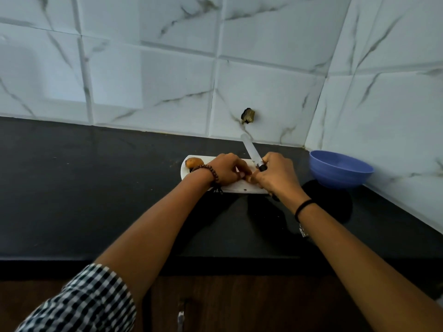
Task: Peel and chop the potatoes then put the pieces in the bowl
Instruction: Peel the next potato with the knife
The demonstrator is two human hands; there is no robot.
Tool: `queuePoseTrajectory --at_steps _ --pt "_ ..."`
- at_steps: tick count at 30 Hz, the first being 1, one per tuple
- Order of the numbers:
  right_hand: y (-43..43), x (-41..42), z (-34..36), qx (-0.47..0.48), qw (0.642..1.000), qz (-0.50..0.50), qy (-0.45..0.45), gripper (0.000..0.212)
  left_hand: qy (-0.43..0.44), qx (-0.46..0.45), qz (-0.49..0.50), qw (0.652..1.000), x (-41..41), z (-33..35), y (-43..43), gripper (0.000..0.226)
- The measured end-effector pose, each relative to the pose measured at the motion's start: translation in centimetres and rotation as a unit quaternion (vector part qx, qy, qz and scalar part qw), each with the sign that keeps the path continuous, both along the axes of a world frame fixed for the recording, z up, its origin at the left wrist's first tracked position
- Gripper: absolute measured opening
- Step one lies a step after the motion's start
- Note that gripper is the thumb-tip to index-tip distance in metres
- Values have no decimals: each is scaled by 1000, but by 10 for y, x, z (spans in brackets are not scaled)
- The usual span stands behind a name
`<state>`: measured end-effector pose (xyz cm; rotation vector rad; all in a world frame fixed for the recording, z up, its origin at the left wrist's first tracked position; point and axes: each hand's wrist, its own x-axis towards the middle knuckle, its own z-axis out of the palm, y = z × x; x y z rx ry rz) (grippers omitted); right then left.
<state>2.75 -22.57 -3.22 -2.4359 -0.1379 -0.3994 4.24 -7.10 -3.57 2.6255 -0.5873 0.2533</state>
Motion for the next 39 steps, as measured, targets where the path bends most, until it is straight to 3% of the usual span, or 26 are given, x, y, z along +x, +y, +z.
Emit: queuePoseTrajectory --at_steps 5,13,17,25,39 --pt "-7 12 2 -15 1000 17 -1 24 26 -8 27 999 3 1 -3 30" --pt "-13 11 8 -2 998 48 29 20 12 -109 122 986 3 -6 -16 28" --pt "-17 6 8 31 997 62 40 14 39 -132 120 983 1 -1 -11 28" --pt "-21 4 6 57 995 58 54 23 43 -137 132 981 0 0 -9 24" --pt "-25 -14 6 44 998 30 16 13 22 -141 125 982 -3 -4 -15 28"
